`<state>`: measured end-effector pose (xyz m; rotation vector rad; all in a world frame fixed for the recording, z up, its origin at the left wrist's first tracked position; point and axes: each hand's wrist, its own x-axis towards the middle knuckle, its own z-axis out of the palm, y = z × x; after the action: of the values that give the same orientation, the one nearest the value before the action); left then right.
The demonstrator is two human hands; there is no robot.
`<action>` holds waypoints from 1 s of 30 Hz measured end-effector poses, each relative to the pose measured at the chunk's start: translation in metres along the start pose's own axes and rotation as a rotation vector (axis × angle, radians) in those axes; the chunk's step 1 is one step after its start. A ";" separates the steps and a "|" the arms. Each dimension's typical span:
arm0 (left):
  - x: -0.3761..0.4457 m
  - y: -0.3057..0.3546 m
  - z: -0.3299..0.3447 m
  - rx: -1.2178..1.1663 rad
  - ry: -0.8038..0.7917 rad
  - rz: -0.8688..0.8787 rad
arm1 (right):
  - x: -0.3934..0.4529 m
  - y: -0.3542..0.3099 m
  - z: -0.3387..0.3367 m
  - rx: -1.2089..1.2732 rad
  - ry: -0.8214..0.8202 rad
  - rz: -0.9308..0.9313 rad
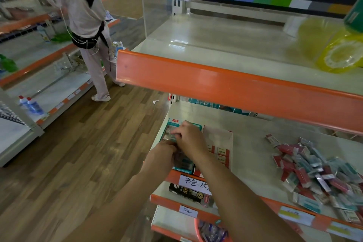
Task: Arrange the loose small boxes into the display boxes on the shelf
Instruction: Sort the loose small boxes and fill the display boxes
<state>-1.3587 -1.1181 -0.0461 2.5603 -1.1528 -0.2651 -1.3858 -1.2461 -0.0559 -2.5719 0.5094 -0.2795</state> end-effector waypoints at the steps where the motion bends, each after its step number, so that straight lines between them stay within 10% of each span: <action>1: 0.000 0.000 0.000 0.001 0.001 -0.005 | 0.000 0.001 0.001 -0.025 -0.019 -0.006; 30: -0.001 0.004 -0.011 -0.053 -0.058 -0.042 | -0.011 0.000 -0.003 -0.085 0.046 0.099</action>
<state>-1.3590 -1.1174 -0.0343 2.5486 -1.0984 -0.3773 -1.3964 -1.2428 -0.0545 -2.6174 0.6763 -0.2884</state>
